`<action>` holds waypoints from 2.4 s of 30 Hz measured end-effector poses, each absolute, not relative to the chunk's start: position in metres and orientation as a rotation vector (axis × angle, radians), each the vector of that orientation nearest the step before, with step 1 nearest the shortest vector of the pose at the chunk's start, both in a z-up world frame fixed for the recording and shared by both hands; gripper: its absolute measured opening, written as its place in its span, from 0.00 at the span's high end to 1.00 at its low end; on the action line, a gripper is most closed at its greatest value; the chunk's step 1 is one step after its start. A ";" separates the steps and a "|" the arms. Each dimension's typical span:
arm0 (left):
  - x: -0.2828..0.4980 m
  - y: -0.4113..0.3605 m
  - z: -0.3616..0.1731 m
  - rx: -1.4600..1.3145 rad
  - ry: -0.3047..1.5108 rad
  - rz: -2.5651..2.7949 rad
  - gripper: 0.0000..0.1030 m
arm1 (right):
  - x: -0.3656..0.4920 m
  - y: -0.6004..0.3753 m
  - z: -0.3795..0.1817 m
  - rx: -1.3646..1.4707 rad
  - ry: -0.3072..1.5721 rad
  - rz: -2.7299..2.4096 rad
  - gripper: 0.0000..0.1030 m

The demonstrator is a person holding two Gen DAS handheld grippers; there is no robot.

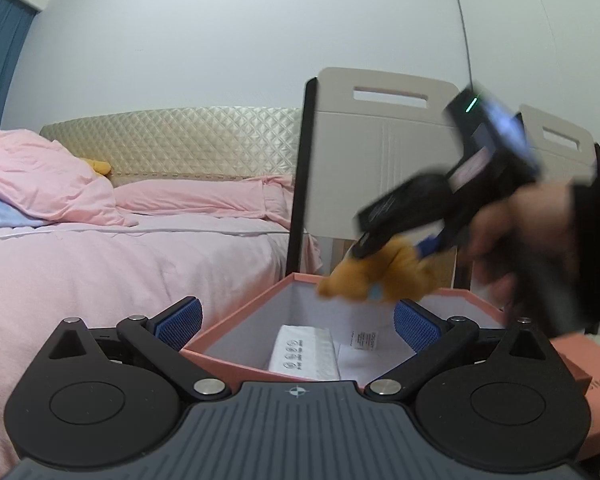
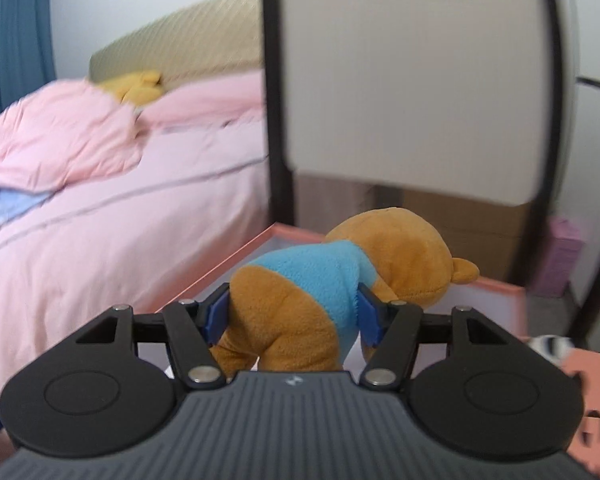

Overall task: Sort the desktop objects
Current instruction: 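Carry the teddy bear into the pink box and open the right gripper, then reach the left gripper to the panda plush and grasp it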

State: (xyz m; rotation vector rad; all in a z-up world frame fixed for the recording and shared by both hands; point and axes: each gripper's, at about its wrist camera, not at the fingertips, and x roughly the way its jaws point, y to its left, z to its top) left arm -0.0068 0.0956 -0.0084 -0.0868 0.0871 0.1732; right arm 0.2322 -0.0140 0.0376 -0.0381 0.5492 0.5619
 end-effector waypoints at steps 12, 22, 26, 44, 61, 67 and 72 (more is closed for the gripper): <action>-0.008 0.104 -0.008 -0.116 0.091 0.159 0.00 | 0.252 0.019 -0.001 -0.067 0.598 0.610 0.36; -0.006 0.105 -0.011 -0.116 0.097 0.143 0.00 | 0.246 -0.020 0.009 -0.027 0.639 0.557 0.22; -0.005 0.104 -0.011 -0.110 0.100 0.136 0.00 | 0.229 -0.049 0.033 -0.018 0.548 0.548 0.16; -0.005 0.091 -0.013 -0.055 0.097 0.091 0.00 | 0.093 -0.192 0.054 0.118 0.285 0.307 0.15; -0.008 0.081 -0.015 -0.039 0.100 0.075 0.00 | 0.039 -0.208 -0.015 0.129 0.242 0.211 0.15; -0.009 0.079 -0.014 -0.038 0.100 0.072 0.00 | 0.035 -0.201 -0.019 0.110 0.222 0.217 0.08; -0.009 0.078 -0.015 -0.032 0.104 0.068 0.00 | 0.032 -0.197 -0.018 0.095 0.202 0.232 0.00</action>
